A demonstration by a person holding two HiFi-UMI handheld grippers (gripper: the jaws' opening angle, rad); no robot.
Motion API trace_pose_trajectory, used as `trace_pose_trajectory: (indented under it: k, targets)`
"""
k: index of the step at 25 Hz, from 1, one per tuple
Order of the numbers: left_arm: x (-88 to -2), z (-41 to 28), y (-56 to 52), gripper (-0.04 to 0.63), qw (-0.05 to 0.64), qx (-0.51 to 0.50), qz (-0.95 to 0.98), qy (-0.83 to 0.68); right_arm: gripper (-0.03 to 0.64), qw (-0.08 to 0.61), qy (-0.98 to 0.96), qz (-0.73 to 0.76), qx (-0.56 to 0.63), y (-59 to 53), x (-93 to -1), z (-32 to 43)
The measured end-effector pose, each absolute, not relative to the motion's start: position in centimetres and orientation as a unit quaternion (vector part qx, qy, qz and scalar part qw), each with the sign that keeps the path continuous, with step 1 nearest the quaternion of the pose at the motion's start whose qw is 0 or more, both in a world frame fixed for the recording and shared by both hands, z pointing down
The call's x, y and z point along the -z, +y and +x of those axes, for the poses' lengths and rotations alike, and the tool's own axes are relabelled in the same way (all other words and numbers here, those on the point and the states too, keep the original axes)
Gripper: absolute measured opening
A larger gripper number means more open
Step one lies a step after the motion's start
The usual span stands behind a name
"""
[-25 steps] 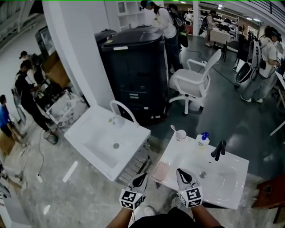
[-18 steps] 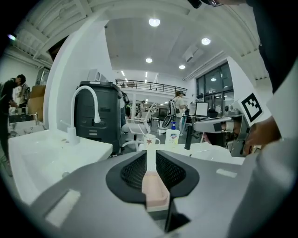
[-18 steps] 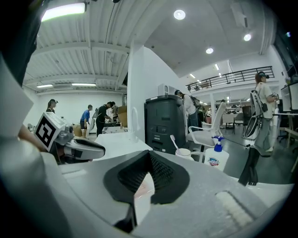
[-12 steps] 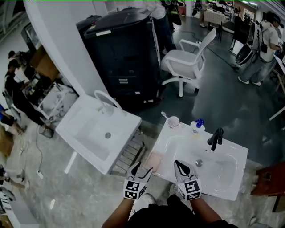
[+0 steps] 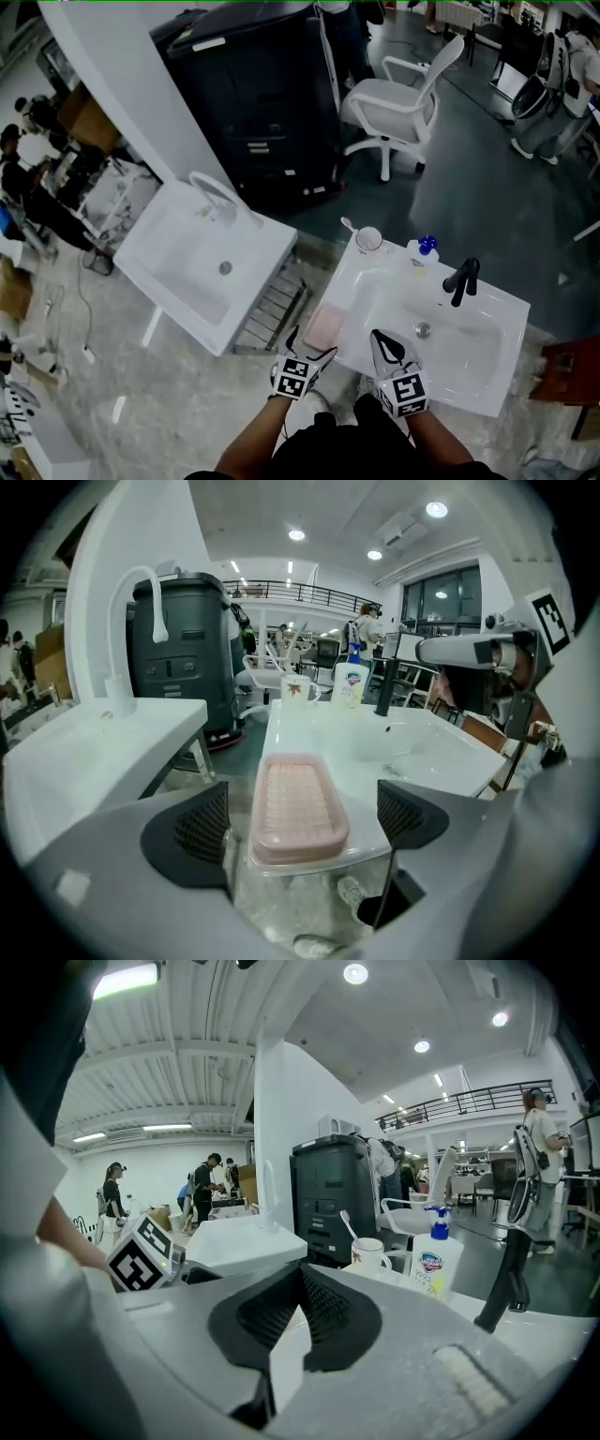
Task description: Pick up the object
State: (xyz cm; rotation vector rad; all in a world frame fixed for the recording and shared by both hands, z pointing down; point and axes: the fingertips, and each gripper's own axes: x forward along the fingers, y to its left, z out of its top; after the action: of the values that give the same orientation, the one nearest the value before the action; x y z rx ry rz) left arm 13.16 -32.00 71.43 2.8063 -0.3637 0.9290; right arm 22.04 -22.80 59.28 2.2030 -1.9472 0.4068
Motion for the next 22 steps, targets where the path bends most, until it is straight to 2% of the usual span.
trace_pose_trajectory:
  k: [10, 22]
  targets:
    - [-74.8, 14.3, -32.1, 0.538, 0.085, -0.358, 0.923, -0.112, 0.003, 0.098, -0.656, 0.732, -0.155, -22.3, -60.3, 22.3]
    - [-76.1, 15.2, -32.6, 0.487, 0.083, -0.353, 0.925, -0.110, 0.003, 0.101, -0.661, 0.726, -0.161, -22.0, -61.1, 22.9]
